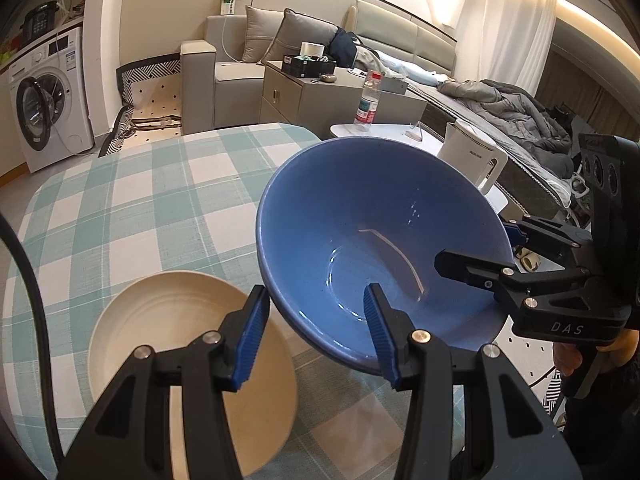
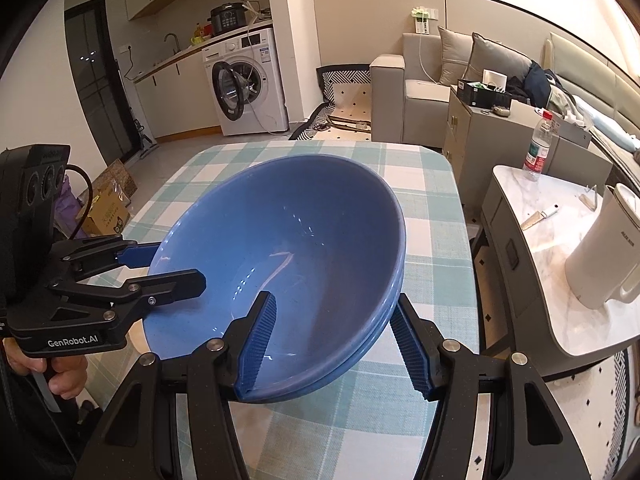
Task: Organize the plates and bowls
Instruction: 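Carry the nested blue bowls with both grippers over the cream plate stack, then lower the nested blue bowls onto the cream plates with both grippers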
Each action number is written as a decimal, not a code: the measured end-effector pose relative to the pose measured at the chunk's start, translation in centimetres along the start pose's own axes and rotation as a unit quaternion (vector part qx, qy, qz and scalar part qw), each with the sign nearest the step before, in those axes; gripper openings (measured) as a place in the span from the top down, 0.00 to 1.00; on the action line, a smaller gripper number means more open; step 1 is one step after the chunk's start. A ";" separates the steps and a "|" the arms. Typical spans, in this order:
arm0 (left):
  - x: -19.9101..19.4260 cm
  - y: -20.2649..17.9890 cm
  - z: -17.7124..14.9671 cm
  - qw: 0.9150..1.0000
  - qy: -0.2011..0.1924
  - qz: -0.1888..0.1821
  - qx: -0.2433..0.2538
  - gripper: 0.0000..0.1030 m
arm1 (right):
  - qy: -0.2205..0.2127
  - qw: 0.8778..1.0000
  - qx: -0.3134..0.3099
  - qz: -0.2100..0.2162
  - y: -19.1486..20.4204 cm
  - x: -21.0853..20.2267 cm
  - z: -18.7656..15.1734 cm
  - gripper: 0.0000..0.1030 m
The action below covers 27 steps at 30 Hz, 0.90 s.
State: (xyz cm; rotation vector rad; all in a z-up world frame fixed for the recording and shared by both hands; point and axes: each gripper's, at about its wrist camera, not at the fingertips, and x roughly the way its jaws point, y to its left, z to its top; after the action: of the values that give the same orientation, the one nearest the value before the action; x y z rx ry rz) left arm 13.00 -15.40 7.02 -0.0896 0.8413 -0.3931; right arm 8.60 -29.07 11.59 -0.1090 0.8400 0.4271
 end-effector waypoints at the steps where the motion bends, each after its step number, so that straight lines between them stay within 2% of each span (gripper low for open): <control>1: -0.1 0.3 0.0 1.000 -0.001 0.002 -0.003 0.54 | 0.000 1.000 -0.002 0.002 0.3 0.1 0.1 0.41; 15: -2.0 5.4 -0.8 0.999 -0.010 0.030 -0.027 0.54 | -0.009 0.999 -0.022 0.034 5.5 2.1 1.9 0.41; 27: -3.8 8.1 -1.5 0.998 -0.020 0.051 -0.042 0.54 | -0.020 0.998 -0.036 0.057 8.7 2.8 2.9 0.41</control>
State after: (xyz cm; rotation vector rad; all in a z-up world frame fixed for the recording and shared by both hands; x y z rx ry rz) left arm 12.10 -6.43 6.87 -0.1309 0.8188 -0.2599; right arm 8.70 -19.54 12.08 -0.1197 0.7948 0.5660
